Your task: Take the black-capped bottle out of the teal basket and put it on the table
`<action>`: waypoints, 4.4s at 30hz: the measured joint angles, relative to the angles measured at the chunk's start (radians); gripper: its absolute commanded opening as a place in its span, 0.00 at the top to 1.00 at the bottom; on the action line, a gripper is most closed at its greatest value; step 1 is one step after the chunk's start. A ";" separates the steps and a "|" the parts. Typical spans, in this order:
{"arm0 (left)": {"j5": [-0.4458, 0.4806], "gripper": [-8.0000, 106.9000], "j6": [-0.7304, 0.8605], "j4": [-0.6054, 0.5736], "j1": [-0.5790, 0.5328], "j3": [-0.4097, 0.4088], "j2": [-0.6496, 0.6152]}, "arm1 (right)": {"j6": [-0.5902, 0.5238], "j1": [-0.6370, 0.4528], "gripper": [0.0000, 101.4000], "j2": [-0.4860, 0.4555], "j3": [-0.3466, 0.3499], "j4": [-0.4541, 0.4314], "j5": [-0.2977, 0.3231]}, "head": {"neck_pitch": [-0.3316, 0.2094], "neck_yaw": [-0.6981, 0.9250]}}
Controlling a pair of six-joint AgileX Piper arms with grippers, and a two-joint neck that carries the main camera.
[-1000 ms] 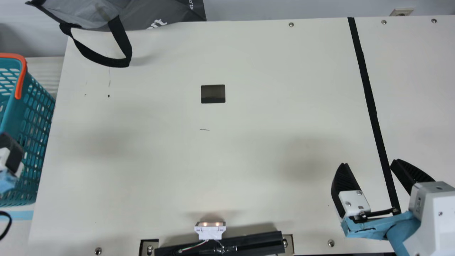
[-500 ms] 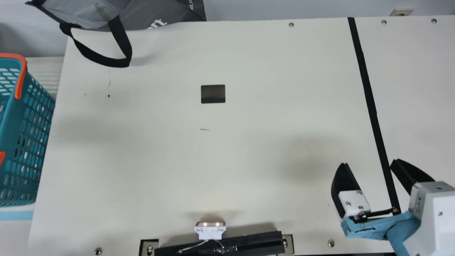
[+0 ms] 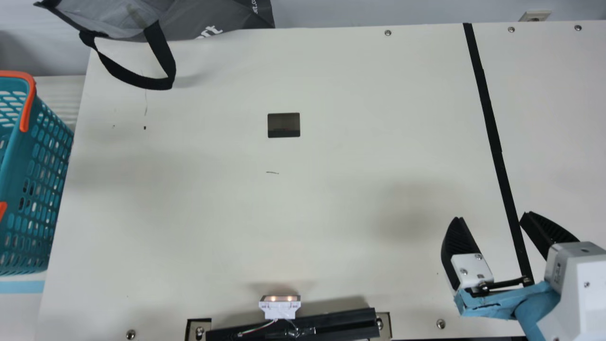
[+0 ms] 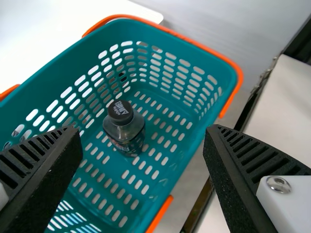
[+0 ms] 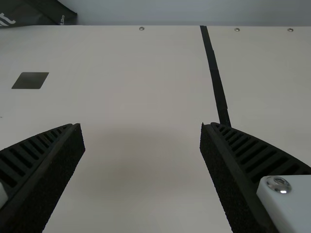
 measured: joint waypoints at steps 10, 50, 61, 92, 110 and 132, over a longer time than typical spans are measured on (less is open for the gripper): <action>-0.073 0.00 0.168 -0.102 0.095 0.011 0.118 | 0.000 0.000 0.10 0.000 0.000 0.000 0.000 | 0.000 0.000; -0.093 0.00 0.706 -0.580 0.289 -0.151 0.471 | 0.000 0.000 0.10 0.000 0.000 0.000 0.001 | 0.005 0.000; -0.029 0.00 0.932 -0.793 0.319 -0.217 0.560 | 0.000 0.000 0.10 0.000 0.000 0.000 0.001 | 0.000 0.000; 0.000 0.00 1.451 -1.237 0.285 -0.219 0.736 | 0.000 0.000 0.10 0.000 0.000 0.001 0.000 | 0.000 0.000; -0.023 0.93 1.543 -1.314 0.269 -0.237 0.774 | 0.000 0.000 0.10 0.000 0.000 0.001 0.000 | 0.000 0.000; -0.029 0.00 1.497 -1.266 0.262 -0.264 0.782 | 0.000 0.000 0.10 0.000 0.000 0.001 0.000 | 0.000 0.005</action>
